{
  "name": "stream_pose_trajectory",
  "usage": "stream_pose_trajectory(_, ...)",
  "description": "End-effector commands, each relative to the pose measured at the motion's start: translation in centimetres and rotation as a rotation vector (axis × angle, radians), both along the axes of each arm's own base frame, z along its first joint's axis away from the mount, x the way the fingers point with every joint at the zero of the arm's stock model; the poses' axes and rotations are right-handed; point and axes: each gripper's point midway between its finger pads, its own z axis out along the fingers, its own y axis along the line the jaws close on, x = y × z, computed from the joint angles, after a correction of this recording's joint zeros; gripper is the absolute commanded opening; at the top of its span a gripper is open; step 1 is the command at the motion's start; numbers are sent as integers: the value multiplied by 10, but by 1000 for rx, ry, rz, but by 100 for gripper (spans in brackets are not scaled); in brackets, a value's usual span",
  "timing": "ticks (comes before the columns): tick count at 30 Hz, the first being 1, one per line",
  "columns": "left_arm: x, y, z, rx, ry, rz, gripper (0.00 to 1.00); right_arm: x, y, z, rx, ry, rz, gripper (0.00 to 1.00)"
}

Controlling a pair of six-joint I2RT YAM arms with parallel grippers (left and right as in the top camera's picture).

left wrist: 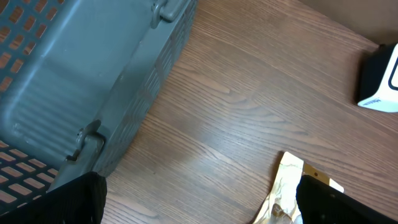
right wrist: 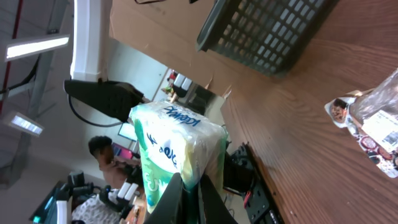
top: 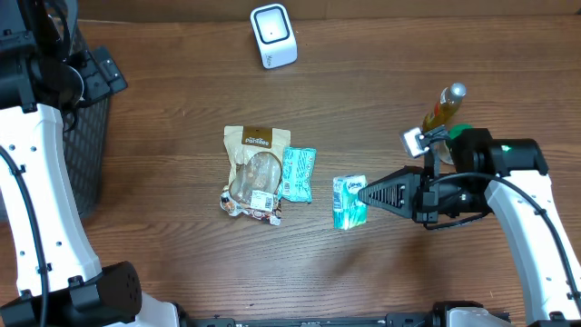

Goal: Scan the item barcode

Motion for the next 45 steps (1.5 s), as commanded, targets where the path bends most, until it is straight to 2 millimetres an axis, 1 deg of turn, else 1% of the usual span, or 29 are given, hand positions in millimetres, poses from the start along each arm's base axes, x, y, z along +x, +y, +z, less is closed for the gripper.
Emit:
stream_pose_trajectory(1, 2, 0, 1, 1, -3, -5, 100, -2, 1, 11, 47, -11, -10, 4)
stream_pose_trajectory(9, 2, 0, 1, 1, -3, -5, 100, -2, 1, 11, 47, -9, -10, 5)
stream_pose_trajectory(13, 2, 0, 1, 1, -3, -5, 100, 1, 1, -1, -9, -83, 6, 9)
stream_pose_trajectory(15, 2, 0, 1, 1, -3, -5, 100, 3, 0, -12, -67, -111, 20, 8)
stream_pose_trajectory(17, 2, 0, 1, 1, -3, -5, 99, 6, -2, -26, -137, -112, 30, 4)
stream_pose_trajectory(19, 2, 0, 1, 1, -3, -5, 100, 14, -4, -40, -209, -28, 18, 4)
stream_pose_trajectory(20, 2, 0, 1, 1, -3, -5, 99, 22, -6, -50, -262, 43, -5, 4)
stream_pose_trajectory(21, 2, 0, 1, 1, -3, -5, 100, 27, -7, -56, -292, 78, -21, 4)
stream_pose_trajectory(25, 2, 0, 1, 1, -3, -5, 99, 58, -26, -99, -527, 265, -173, 4)
stream_pose_trajectory(27, 2, 0, 1, 1, -3, -5, 100, 66, -34, -113, -603, 301, -223, 4)
stream_pose_trajectory(29, 2, 0, 1, 1, -3, -5, 100, 69, -39, -123, -673, 299, -244, 4)
stream_pose_trajectory(30, 2, 0, 1, 1, -3, -5, 100, 69, -41, -128, -709, 294, -248, 4)
stream_pose_trajectory(33, 2, 0, 1, 1, -3, -5, 100, 63, -46, -142, -831, 282, -244, 16)
stream_pose_trajectory(35, 2, 0, 1, 1, -3, -5, 100, 55, -43, -149, -898, 285, -220, 21)
stream_pose_trajectory(38, 2, 0, 1, 1, -3, -5, 100, 46, -32, -152, -926, 327, -205, 24)
stream_pose_trajectory(42, 2, 0, 1, 1, -3, -5, 100, 34, -30, -163, -1045, 506, -304, 25)
stream_pose_trajectory(44, 2, 0, 1, 1, -3, -5, 99, 22, -29, -168, -1112, 548, -312, 25)
stream_pose_trajectory(45, 2, 0, 1, 1, -3, -5, 99, 13, -26, -169, -1145, 558, -292, 25)
